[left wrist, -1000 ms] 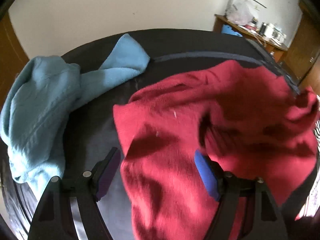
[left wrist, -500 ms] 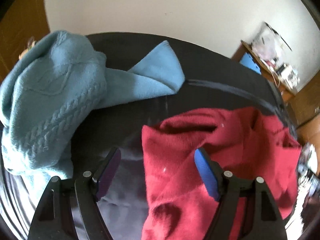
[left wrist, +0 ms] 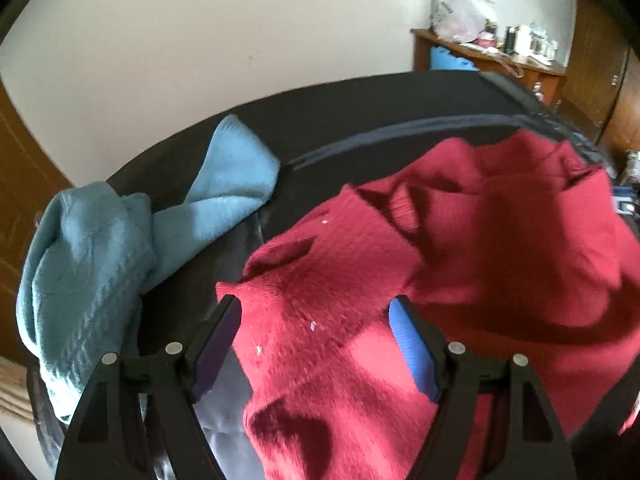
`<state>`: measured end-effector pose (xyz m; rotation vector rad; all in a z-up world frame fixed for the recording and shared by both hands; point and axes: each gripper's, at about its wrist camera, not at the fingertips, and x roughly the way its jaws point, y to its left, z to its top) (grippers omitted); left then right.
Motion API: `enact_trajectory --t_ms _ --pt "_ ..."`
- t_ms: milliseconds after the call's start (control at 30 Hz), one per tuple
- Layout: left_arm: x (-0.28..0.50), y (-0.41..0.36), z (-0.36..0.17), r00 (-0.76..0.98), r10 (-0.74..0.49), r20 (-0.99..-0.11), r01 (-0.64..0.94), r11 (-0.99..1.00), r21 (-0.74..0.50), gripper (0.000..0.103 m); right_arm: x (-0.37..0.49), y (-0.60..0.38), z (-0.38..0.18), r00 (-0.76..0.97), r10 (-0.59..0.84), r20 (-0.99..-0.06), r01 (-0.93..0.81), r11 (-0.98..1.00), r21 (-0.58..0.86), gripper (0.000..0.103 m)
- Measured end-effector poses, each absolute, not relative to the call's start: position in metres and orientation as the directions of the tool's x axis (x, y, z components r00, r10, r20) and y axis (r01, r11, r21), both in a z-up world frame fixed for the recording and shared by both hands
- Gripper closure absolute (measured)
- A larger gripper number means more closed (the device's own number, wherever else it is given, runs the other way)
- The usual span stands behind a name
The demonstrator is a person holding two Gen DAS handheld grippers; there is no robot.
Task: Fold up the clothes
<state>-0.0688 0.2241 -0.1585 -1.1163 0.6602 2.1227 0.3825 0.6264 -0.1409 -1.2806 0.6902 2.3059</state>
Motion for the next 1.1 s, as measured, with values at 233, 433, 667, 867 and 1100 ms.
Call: enact_trajectory --t_ms 233,433,667,867,1100 --pt "-0.102 0.212 -0.174 -0.419 0.241 -0.875 -0.597 -0.8 0.065 0.023 0.362 0.619 -0.146 -0.489 0.098 -0.867 -0.51 -0.838 0.192 0.029" --pt "-0.115 0.194 -0.169 -0.42 0.235 -0.876 -0.501 -0.866 0.008 0.022 0.356 0.621 -0.153 -0.482 0.089 -0.872 -0.504 -0.842 0.193 0.029" --pt "-0.125 0.165 -0.157 -0.418 0.288 -0.861 -0.391 -0.913 -0.116 0.022 0.355 0.629 -0.163 -0.495 0.069 -0.866 -0.519 -0.823 0.231 0.027" --pt "-0.082 0.189 -0.146 -0.433 0.337 -0.836 -0.627 -0.779 0.01 0.022 0.353 0.63 -0.168 -0.489 0.07 -0.87 -0.52 -0.824 0.226 0.021" --pt "-0.07 0.236 -0.176 -0.479 0.229 -0.848 -0.696 -0.687 0.208 0.022 0.352 0.628 -0.169 -0.49 0.086 -0.868 -0.524 -0.824 0.214 0.02"
